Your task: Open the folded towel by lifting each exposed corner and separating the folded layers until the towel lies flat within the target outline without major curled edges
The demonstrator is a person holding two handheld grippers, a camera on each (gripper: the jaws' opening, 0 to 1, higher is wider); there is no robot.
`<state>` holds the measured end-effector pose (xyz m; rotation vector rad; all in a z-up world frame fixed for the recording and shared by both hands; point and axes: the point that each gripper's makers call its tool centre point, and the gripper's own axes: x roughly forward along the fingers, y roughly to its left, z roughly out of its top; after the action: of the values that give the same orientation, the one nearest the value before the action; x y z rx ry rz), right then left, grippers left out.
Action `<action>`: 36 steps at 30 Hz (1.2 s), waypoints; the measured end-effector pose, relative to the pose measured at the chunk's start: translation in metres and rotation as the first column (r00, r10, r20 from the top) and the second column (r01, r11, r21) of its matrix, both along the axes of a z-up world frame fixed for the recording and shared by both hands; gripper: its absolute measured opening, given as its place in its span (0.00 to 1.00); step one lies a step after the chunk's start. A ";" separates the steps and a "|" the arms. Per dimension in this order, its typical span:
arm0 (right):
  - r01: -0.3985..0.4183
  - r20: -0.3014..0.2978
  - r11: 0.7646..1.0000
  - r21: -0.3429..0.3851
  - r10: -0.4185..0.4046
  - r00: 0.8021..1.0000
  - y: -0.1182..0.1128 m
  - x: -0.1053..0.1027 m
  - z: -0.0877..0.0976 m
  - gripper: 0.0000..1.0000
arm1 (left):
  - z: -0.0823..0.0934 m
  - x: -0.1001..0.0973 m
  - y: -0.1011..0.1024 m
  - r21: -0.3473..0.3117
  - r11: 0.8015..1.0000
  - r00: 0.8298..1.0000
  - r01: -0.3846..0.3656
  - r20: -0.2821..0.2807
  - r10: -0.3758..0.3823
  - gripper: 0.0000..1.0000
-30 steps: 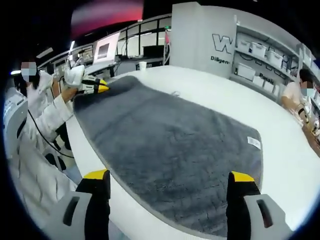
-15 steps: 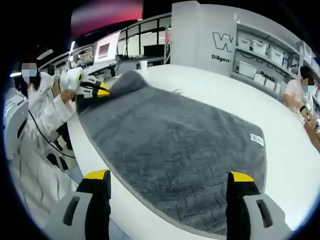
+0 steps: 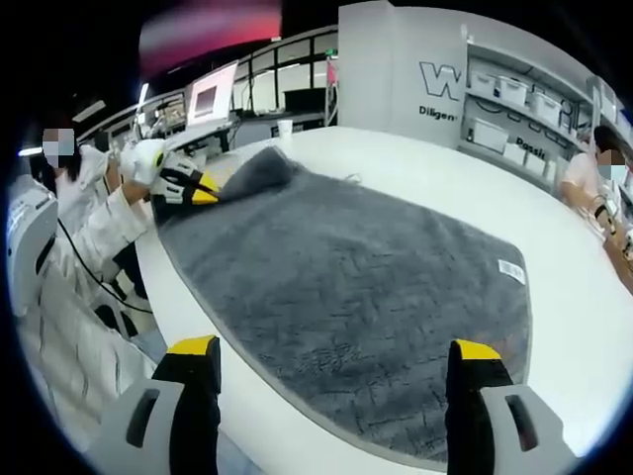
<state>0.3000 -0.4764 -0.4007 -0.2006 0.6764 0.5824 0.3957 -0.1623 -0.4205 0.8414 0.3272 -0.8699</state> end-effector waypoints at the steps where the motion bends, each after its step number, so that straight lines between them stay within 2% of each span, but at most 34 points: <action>1: 0.000 -0.001 1.000 0.001 0.000 1.000 0.000 0.000 0.000 0.94 | 0.000 0.001 0.000 0.004 1.000 1.000 0.005 0.007 -0.005 0.04; 3: 0.001 -0.001 1.000 0.004 -0.001 1.000 0.000 0.000 0.000 0.94 | 0.000 0.001 -0.001 -0.012 1.000 1.000 0.007 0.006 -0.007 0.04; 5: 0.003 -0.001 1.000 0.004 -0.003 1.000 -0.001 0.001 0.000 0.94 | 0.003 0.002 0.000 -0.055 0.998 1.000 -0.009 -0.003 0.009 0.04; 6: 0.003 -0.001 1.000 0.004 -0.003 1.000 -0.001 0.001 0.000 0.94 | 0.005 0.002 -0.001 -0.097 0.995 1.000 -0.021 -0.021 0.019 0.04; 8: 0.004 -0.003 1.000 0.007 -0.004 1.000 -0.001 0.000 -0.001 0.93 | 0.005 0.001 0.000 -0.121 0.992 0.999 -0.019 -0.039 0.014 0.04; 12: 0.002 -0.001 1.000 0.013 -0.002 1.000 -0.001 0.000 0.000 0.93 | 0.007 0.002 0.002 -0.157 0.986 0.997 -0.051 -0.064 0.042 0.04; 18: 0.005 0.000 1.000 0.023 -0.005 1.000 -0.002 0.000 0.001 0.93 | 0.017 0.002 0.003 -0.191 0.979 0.996 -0.066 -0.068 0.054 0.06; 21: 0.008 0.000 1.000 0.025 -0.008 1.000 -0.003 0.000 0.001 0.93 | 0.024 -0.005 -0.002 -0.260 0.964 0.992 -0.062 -0.119 0.031 0.10; 23: 0.010 0.002 1.000 0.029 -0.010 1.000 -0.004 -0.001 0.002 0.93 | 0.032 -0.011 -0.009 -0.330 0.942 0.988 -0.057 -0.155 0.006 0.15; 26: 0.010 0.002 0.999 0.031 -0.010 1.000 -0.004 -0.001 0.002 0.93 | 0.046 -0.011 -0.012 -0.413 0.907 0.985 -0.075 -0.175 0.002 0.26; 28: 0.009 0.001 0.999 0.034 -0.009 1.000 -0.003 -0.002 0.001 0.93 | 0.052 -0.003 -0.006 -0.432 0.895 0.984 -0.116 -0.172 0.044 0.31; 29: 0.008 0.001 0.999 0.035 -0.008 1.000 -0.003 -0.002 0.001 0.93 | 0.053 0.001 -0.002 -0.422 0.897 0.984 -0.132 -0.163 0.068 0.32; 30: 0.006 0.002 0.999 0.037 -0.006 1.000 -0.002 -0.003 0.001 0.92 | 0.056 0.010 0.006 -0.424 0.887 0.980 -0.180 -0.158 0.123 0.34; 31: 0.005 0.002 0.999 0.038 -0.005 1.000 -0.002 -0.003 0.001 0.92 | 0.057 0.011 0.007 -0.429 0.883 0.978 -0.191 -0.159 0.134 0.35; 33: 0.004 0.002 0.999 0.040 -0.004 1.000 -0.002 -0.004 0.002 0.92 | 0.065 0.020 0.015 -0.485 0.832 0.960 -0.268 -0.212 0.185 0.35; 34: 0.004 0.003 0.999 0.042 -0.004 1.000 -0.002 -0.004 0.002 0.92 | 0.072 0.024 0.018 -0.509 0.815 0.958 -0.277 -0.218 0.189 0.34; 35: 0.006 0.003 0.999 0.043 -0.006 1.000 -0.003 -0.005 0.002 0.92 | 0.075 0.025 0.022 -0.516 0.802 0.949 -0.301 -0.244 0.199 0.33; 36: 0.007 0.005 0.999 0.043 -0.008 1.000 -0.004 -0.005 0.003 0.92 | 0.081 0.028 0.026 -0.515 0.801 0.947 -0.306 -0.249 0.201 0.32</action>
<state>0.2946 -0.4803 -0.3980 -0.1591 0.6590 0.5885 0.4239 -0.1362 -0.3394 0.1703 0.3193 -0.7311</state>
